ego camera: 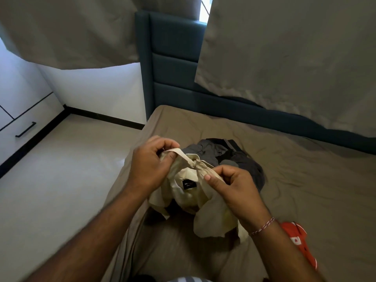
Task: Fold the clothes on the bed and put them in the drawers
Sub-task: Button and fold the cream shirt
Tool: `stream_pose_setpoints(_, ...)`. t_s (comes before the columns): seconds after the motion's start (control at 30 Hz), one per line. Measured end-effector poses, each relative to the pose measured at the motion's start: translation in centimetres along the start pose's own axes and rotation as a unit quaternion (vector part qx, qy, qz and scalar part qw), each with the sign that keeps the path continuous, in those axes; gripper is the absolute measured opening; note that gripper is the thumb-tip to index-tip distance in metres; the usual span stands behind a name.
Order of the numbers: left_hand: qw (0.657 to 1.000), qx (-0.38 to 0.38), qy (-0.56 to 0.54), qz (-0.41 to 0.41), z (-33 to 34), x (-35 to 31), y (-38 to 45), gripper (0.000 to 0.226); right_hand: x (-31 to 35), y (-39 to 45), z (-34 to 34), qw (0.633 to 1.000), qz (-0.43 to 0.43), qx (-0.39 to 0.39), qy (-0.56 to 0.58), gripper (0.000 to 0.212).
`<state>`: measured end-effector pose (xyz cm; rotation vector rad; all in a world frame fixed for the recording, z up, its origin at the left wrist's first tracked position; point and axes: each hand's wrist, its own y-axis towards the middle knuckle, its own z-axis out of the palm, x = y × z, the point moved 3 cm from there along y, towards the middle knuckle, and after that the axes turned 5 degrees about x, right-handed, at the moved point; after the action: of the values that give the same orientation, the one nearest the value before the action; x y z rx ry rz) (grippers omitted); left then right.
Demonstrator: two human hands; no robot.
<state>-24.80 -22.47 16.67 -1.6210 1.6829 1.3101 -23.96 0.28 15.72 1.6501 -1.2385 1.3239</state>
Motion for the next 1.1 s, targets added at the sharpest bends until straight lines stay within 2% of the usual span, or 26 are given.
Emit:
stream_pose_setpoints(0.07,1.0,-0.003,-0.003,0.015,-0.3,-0.6,0.4,0.021,0.2,-0.3,-0.2,1.0,0.01,0.014,-0.019,0.012)
stream_pose_setpoints(0.17,1.0,-0.016,-0.019,0.014,-0.6,-0.9,0.6,0.01,-0.1,-0.9,-0.8,0.999,0.042,-0.002,-0.028,0.035)
stream_pose_setpoints(0.3,1.0,-0.016,-0.02,0.005,-2.0,-0.1,1.2,0.005,-0.5,-1.5,-1.8,0.998,0.052,0.036,-0.014,0.021)
stream_pose_setpoints(0.43,0.998,-0.022,-0.02,0.06,-3.0,0.5,1.4,0.009,-0.6,-1.5,-2.6,0.996,0.049,-0.052,0.049,0.031)
stream_pose_setpoints(0.53,0.995,-0.032,-0.046,0.078,-3.2,0.7,1.4,0.021,-0.4,-1.3,-2.8,0.985,0.049,-0.068,0.152,0.026)
stream_pose_setpoints(0.63,0.996,-0.064,-0.058,0.04,-3.2,1.1,1.6,0.028,0.0,-1.0,-3.3,0.969,0.071,-0.028,0.233,0.021)
stream_pose_setpoints(0.7,0.993,-0.081,-0.059,0.056,-3.5,1.1,1.8,0.026,0.8,-0.9,-3.9,0.967,0.068,0.008,0.246,0.012)
stream_pose_setpoints(0.73,0.993,-0.067,-0.062,0.077,-3.5,1.0,2.0,0.025,1.1,-1.0,-4.4,0.966,0.057,0.02,0.252,0.011)
stream_pose_setpoints(0.8,0.991,0.023,-0.08,0.104,-3.8,0.7,2.6,0.026,1.8,-1.0,-5.6,0.96,0.035,0.039,0.275,0.013)
stream_pose_setpoints(0.87,0.979,0.148,-0.13,0.05,-3.5,0.5,4.1,0.022,2.1,-0.5,-6.4,0.954,0.048,0.022,0.297,0.014)
stream_pose_setpoints(0.9,0.973,0.18,-0.145,0.014,-3.0,0.6,4.8,0.018,1.6,-0.1,-6.6,0.954,0.072,-0.015,0.29,0.014)
stream_pose_setpoints(0.93,0.975,0.176,-0.135,-0.019,-2.4,0.7,5.4,0.014,1.1,0.2,-6.6,0.955,0.102,-0.064,0.269,0.013)
stream_pose_setpoints(1.0,0.992,0.099,-0.05,-0.062,-0.9,0.7,5.8,0.015,0.0,0.6,-6.0,0.954,0.137,-0.144,0.223,0.01)
stream_pose_setpoints(1.03,0.996,0.064,-0.015,-0.068,0.0,0.4,5.3,0.015,-0.5,0.6,-5.4,0.958,0.137,-0.152,0.202,0.014)
stream_pose_setpoints(1.1,0.998,0.038,0.005,-0.051,2.1,-0.5,3.5,0.013,-0.9,0.3,-3.6,0.965,0.133,-0.146,0.174,0.013)
